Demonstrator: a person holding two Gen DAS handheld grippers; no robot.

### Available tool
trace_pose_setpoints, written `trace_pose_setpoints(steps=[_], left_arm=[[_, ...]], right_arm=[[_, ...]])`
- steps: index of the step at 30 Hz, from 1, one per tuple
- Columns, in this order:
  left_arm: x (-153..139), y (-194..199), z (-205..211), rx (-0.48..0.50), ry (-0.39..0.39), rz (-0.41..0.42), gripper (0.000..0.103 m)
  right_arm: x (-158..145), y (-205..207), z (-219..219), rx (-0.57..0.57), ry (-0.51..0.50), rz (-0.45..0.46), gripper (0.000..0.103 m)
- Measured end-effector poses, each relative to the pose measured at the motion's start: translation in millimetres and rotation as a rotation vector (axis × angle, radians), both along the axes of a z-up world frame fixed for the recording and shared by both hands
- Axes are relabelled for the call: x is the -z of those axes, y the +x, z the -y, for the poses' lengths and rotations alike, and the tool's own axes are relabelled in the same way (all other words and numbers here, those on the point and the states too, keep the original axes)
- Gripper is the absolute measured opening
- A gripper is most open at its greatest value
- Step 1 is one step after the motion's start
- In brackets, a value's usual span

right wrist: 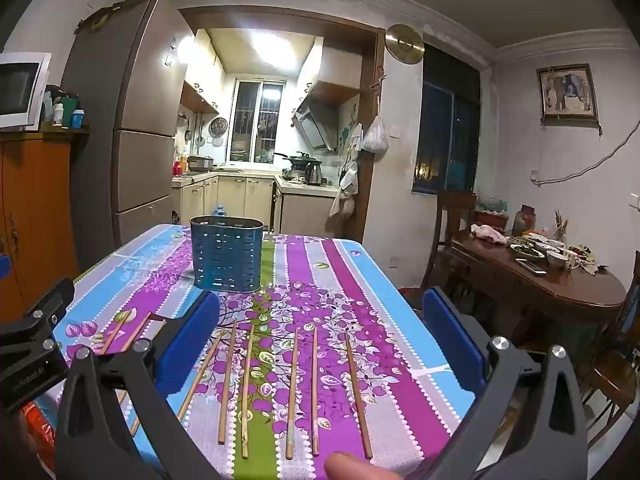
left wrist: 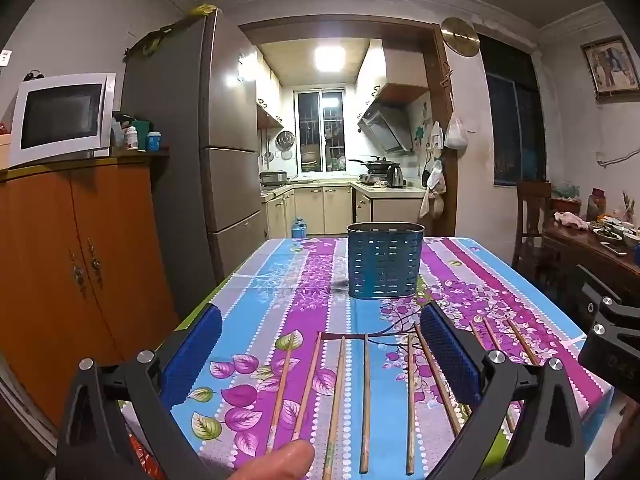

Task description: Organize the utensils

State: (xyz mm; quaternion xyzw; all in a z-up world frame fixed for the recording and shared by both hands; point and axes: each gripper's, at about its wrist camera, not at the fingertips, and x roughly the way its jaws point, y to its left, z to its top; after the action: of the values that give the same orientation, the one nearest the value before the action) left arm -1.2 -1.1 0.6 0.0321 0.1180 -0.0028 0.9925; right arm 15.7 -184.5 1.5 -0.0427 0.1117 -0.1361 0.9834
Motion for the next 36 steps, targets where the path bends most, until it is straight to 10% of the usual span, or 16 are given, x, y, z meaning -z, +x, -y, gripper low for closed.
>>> trace_pose_setpoints(steps=[36], left_arm=[[6,4,13,-0.025,0.089,0.001,0.099]], right_arm=[[4,9,-3,-0.010,-0.014,-0.037,0.098]])
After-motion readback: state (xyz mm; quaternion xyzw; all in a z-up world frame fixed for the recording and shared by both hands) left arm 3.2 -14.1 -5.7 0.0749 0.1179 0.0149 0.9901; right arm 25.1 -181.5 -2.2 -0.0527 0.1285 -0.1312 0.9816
